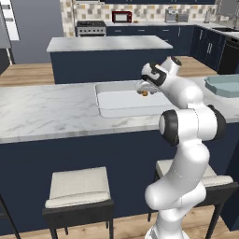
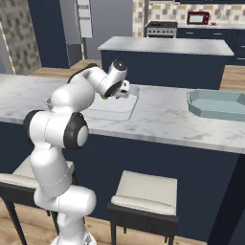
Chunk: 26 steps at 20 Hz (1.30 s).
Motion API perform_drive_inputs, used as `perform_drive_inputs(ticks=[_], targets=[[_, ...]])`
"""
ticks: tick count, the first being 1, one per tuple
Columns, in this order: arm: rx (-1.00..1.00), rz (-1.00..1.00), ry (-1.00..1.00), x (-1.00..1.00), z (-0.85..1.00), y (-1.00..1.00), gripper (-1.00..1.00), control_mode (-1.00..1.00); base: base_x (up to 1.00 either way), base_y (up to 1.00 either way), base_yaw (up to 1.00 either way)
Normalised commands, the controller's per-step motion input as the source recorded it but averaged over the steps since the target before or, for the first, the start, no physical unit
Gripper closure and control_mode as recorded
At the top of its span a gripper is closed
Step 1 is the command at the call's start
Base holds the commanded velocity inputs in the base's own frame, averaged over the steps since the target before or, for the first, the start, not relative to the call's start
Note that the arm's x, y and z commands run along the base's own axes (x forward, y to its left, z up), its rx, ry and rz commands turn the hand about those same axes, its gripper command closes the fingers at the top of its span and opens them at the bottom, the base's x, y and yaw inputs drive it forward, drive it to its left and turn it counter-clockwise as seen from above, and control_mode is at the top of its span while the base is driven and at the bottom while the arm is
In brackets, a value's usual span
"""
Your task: Place the cold items (mushroom and broccoli) from the fridge in one tupperware on the dining counter. Place the warm items (kebab skewer and hot dog) in the stove area in another tupperware.
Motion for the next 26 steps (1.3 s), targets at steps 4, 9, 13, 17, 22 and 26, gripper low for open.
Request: perform_drive_inputs(ticks=[4,9,13,17,22,26], targets=[[-0.58,0.34,0.03,-0.02,-0.24,0.51,-1.0,-1.0,0.0,0.0,0.0],[-0.54,0.29,0.12,-0.35,-0.72,-0.27,-1.0,-1.0,0.0,0.0,0.0],[-0.32,0.22,0.07,-0.41,-0.68,-0.71,-1.0,-1.0,0.0,0.0,0.0],[-0.4,0.42,0.21,-0.7,-0.31,-0.63,-1.0,-1.0,0.0,0.0,0.0],[-0.21,0.77,0.05,-0.52,0.15,-0.14,-1.0,-1.0,0.0,0.0,0.0],[-0.03,0.91,0.01,0.0,0.9,0.0,-1.0,-1.0,0.0,0.0,0.0]])
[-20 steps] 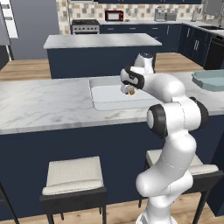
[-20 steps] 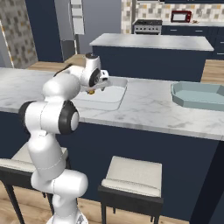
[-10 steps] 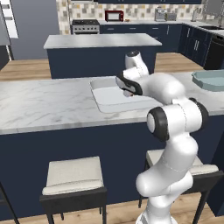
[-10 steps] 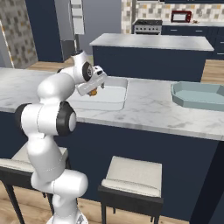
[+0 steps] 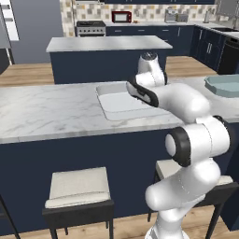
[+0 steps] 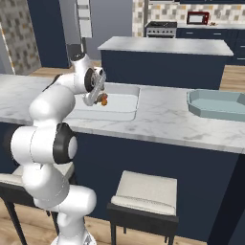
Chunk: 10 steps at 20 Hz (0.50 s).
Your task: Place the cold items (mushroom and broccoli) from the fridge in one tupperware on the dining counter. Place the warm items (kebab skewer and hot dog) in the stove area in another tupperware.
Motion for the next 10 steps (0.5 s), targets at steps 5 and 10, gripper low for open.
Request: perform_drive_inputs(ticks=[5,10], targets=[[0.15,0.73,-0.18,-0.08,0.99,-0.36,-1.0,-1.0,0.0,0.0,0.0],[0.24,0.02,-0.33,-0.97,0.68,-0.96,-1.0,-1.0,0.0,0.0,0.0]])
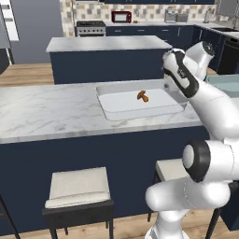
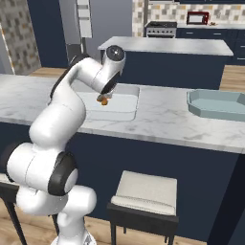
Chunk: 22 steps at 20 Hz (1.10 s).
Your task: Place the cold items (mushroom and broccoli) from the fridge in one tupperware on the dining counter. Place the warm items (kebab skewer and hot dog) in the stove area in another tupperware.
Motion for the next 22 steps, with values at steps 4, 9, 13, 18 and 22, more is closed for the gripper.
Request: perform_drive_inputs(ticks=[4,9,13,18,22], targets=[[0.07,0.0,-0.39,-1.0,0.16,-0.74,-1.0,-1.0,0.0,0.0,0.0],[-0.22,0.0,-0.35,-1.0,-0.14,-0.06,-1.0,-1.0,0.0,0.0,0.0],[-0.59,0.0,-0.26,-1.0,-0.78,0.5,-1.0,-1.0,0.0,0.0,0.0],[-0.95,0.03,0.04,-0.95,-0.54,0.99,-1.0,-1.0,0.0,0.0,0.0],[-0.91,0.16,0.33,-0.77,-0.02,0.78,-1.0,-1.0,0.0,0.0,0.0]])
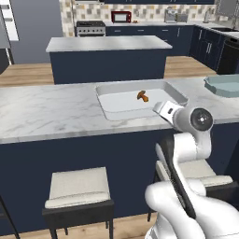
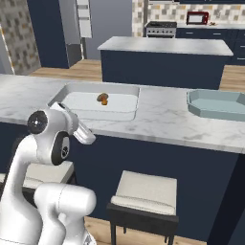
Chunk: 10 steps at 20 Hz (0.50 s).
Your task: Place the cold items (mushroom and broccoli) from the fridge in one tupperware on the dining counter. Place the warm items (kebab skewer and hot dog) in the stove area in another tupperware.
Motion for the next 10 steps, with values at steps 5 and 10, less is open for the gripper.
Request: perform_drive_inputs(ticks=[5,10], targets=[[-0.73,0.22,0.42,-0.68,0.02,0.15,-1.0,-1.0,0.0,0.0,0.0],[-0.07,0.16,0.15,-0.52,-0.25,-0.59,-1.0,-1.0,0.0,0.0,0.0]])
